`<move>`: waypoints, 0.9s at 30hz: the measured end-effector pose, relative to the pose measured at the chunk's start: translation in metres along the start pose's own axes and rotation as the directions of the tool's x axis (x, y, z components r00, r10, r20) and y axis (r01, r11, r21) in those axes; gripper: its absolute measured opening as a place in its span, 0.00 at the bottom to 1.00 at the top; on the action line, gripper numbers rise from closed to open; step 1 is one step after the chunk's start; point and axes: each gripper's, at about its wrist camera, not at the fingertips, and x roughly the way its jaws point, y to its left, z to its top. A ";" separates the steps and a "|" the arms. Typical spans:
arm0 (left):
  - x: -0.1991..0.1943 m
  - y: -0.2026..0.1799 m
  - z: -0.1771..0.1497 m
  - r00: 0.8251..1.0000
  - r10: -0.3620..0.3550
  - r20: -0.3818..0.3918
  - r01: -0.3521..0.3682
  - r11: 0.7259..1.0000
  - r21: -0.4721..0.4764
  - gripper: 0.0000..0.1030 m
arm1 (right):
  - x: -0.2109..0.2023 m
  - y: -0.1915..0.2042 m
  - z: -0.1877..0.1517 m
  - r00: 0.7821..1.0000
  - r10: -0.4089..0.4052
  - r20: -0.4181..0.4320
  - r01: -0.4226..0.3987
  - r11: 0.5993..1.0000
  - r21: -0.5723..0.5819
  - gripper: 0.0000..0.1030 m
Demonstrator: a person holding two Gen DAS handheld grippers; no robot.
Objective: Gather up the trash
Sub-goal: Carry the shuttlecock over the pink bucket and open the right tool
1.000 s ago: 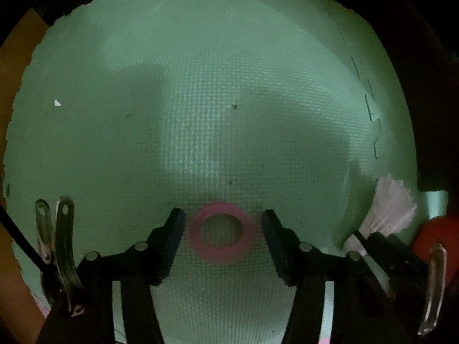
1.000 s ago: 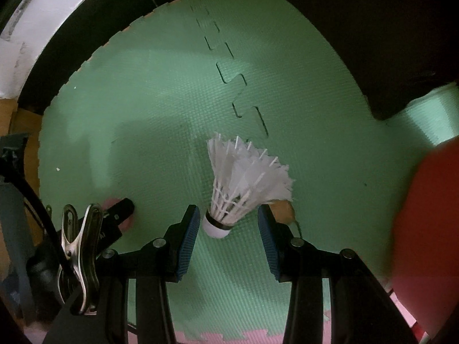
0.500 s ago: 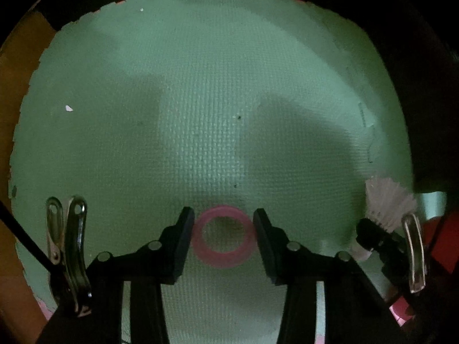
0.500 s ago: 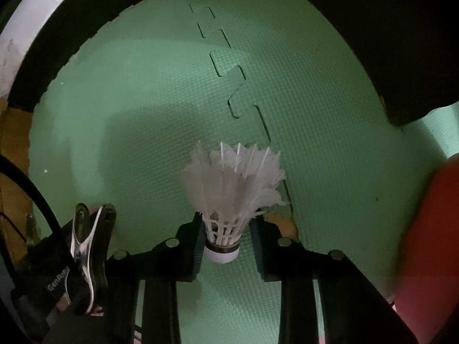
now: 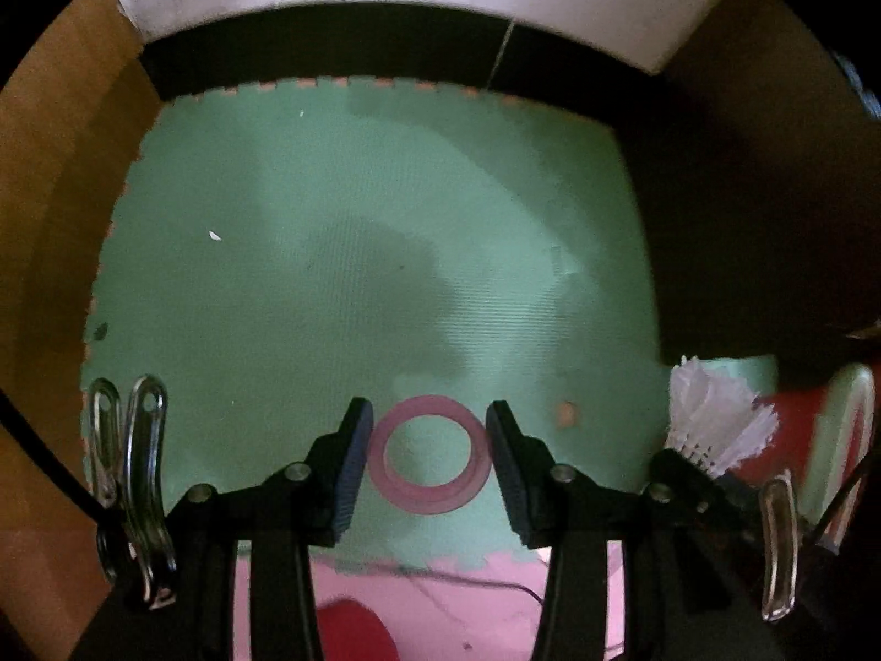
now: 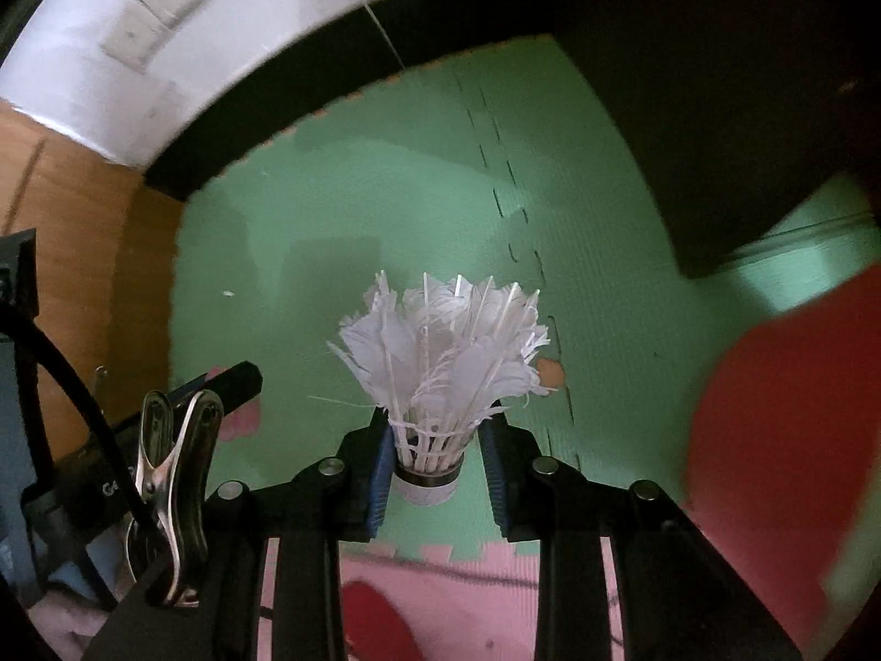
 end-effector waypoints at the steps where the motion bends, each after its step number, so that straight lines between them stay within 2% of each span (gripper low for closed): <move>1: -0.011 -0.005 -0.002 1.000 -0.004 0.005 0.004 1.000 0.002 0.43 | -0.011 -0.002 0.001 1.000 0.004 0.003 -0.004 1.000 0.001 0.29; 3: -0.041 -0.009 -0.005 1.000 -0.014 0.013 0.014 1.000 0.015 0.43 | -0.040 -0.002 -0.002 1.000 0.013 0.008 -0.013 1.000 0.009 0.29; 7: -0.074 -0.047 -0.012 0.999 -0.035 0.019 0.034 0.998 0.051 0.43 | -0.089 -0.003 -0.010 0.999 0.012 0.033 -0.012 1.000 0.018 0.29; 15: -0.132 -0.134 -0.043 0.991 -0.131 -0.007 0.131 0.984 0.121 0.43 | -0.186 -0.055 -0.026 0.995 -0.040 0.087 0.033 0.996 0.083 0.29; 21: -0.141 -0.207 -0.055 0.978 -0.207 -0.036 0.210 0.957 0.202 0.43 | -0.234 -0.109 -0.037 0.986 -0.126 0.107 0.111 0.984 0.137 0.29; 27: -0.133 -0.269 -0.063 0.964 -0.254 -0.074 0.264 0.912 0.313 0.44 | -0.243 -0.158 -0.040 0.977 -0.183 0.108 0.161 0.968 0.190 0.30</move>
